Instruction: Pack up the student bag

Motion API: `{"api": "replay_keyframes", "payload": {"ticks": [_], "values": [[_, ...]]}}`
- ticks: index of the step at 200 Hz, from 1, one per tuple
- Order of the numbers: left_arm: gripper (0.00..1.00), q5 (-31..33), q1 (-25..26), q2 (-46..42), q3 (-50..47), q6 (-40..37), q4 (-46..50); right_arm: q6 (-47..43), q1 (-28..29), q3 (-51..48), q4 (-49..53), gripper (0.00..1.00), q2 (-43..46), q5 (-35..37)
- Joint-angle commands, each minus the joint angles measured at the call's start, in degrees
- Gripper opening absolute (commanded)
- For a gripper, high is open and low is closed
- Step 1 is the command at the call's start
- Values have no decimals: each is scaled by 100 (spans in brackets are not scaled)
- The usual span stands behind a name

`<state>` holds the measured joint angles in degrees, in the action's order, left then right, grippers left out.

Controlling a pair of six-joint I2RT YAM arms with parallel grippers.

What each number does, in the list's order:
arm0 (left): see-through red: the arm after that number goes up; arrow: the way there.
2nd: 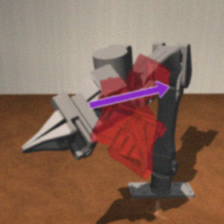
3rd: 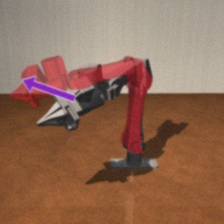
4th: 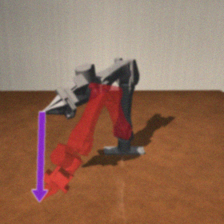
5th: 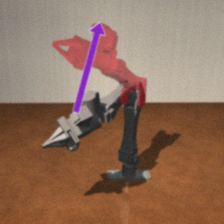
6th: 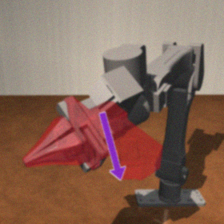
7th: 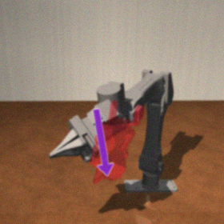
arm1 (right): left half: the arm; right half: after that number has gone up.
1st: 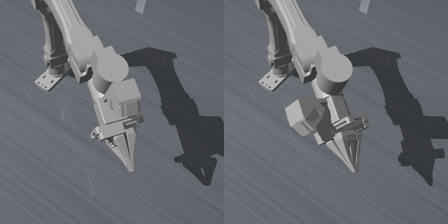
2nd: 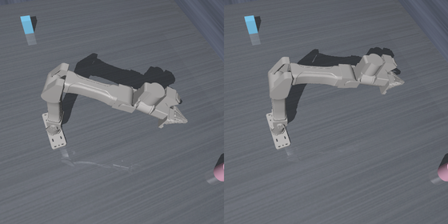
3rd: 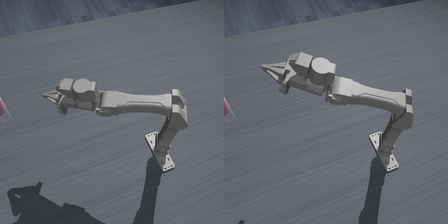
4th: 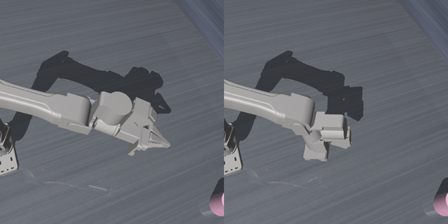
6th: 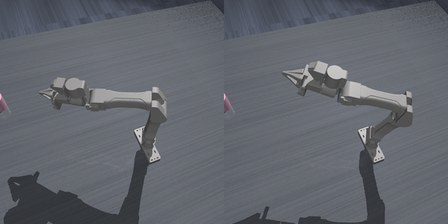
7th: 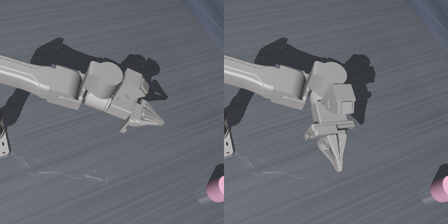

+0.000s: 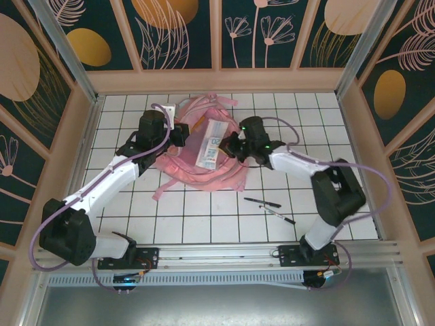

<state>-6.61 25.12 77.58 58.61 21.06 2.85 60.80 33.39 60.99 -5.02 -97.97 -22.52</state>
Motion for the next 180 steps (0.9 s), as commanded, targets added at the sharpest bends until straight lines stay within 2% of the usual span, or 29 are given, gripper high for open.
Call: {"api": "replay_keyframes", "payload": {"ticks": [1, 46, 68, 86, 99, 125, 133, 159, 180], "values": [[0, -304, 1, -359, 405, 349, -980, 787, 39, 470, -1014, 0, -638, 480], [0, -960, 0, -189, 495, 1061, -1370, 1953, 323, 1751, -2271, 0, -2296, 850], [0, -1114, 1, -63, 636, 1129, -1278, 2550, 429, 1978, -3190, 0, -2808, 866], [0, -1080, -3, 1, 679, 1097, -1213, 2537, 500, 2211, -3034, 0, -2957, 844], [0, -1064, 1, 31, 652, 1062, -1251, 2319, 491, 2368, -2736, 12, -3015, 713], [0, -814, 0, 33, 662, 866, -1122, 1869, 436, 2043, -2067, 42, -2724, 575], [15, -692, 1, 17, 636, 861, -1091, 1716, 406, 1809, -1902, 47, -2520, 646], [29, -736, 1, -7, 563, 778, -1078, 1341, 207, 926, -1799, 50, -1784, 565], [33, -812, 1, -76, 564, 579, -957, 787, 40, 480, -1066, 51, -1064, 533]]}}
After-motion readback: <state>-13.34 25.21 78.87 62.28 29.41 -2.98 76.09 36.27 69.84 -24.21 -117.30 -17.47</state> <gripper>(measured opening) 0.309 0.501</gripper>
